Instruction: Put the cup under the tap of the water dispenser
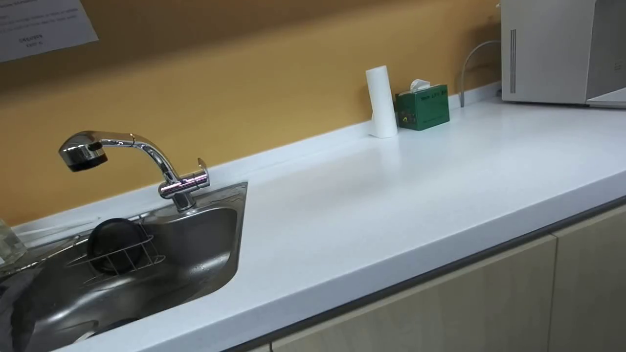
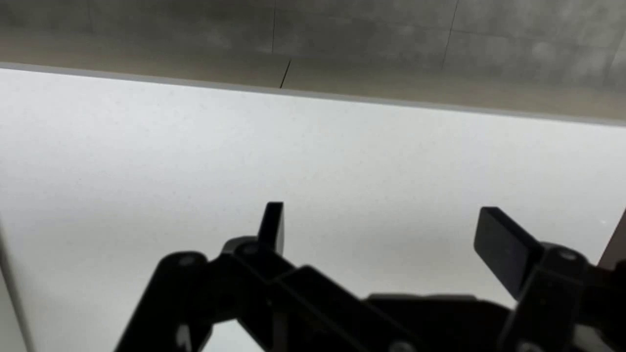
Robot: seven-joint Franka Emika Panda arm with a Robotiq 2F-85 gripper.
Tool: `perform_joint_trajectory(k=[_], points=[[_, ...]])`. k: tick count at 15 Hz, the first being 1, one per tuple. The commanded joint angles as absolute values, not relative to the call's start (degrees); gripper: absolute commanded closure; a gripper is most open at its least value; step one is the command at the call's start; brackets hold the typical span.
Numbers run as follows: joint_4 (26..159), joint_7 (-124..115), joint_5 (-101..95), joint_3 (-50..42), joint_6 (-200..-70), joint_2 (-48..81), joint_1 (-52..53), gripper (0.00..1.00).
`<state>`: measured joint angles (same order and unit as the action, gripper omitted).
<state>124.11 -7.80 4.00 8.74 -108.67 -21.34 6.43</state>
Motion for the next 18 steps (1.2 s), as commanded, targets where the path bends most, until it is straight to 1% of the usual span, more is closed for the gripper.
perform_joint_trajectory(k=[1,8,14,15,18], points=[[128.03,-15.3,0.0,9.19,-115.85,-23.34,3.58,0.0],[135.04,-26.23,-10.38,8.96,-126.68,-27.71,-4.22,0.0],[139.23,-37.47,-20.28,11.3,-129.49,-34.29,-11.87,0.0],[136.9,-31.8,-17.82,9.34,-127.98,-31.31,-9.79,0.0],[138.27,-34.56,-19.25,10.46,-128.5,-33.47,-11.15,0.0]])
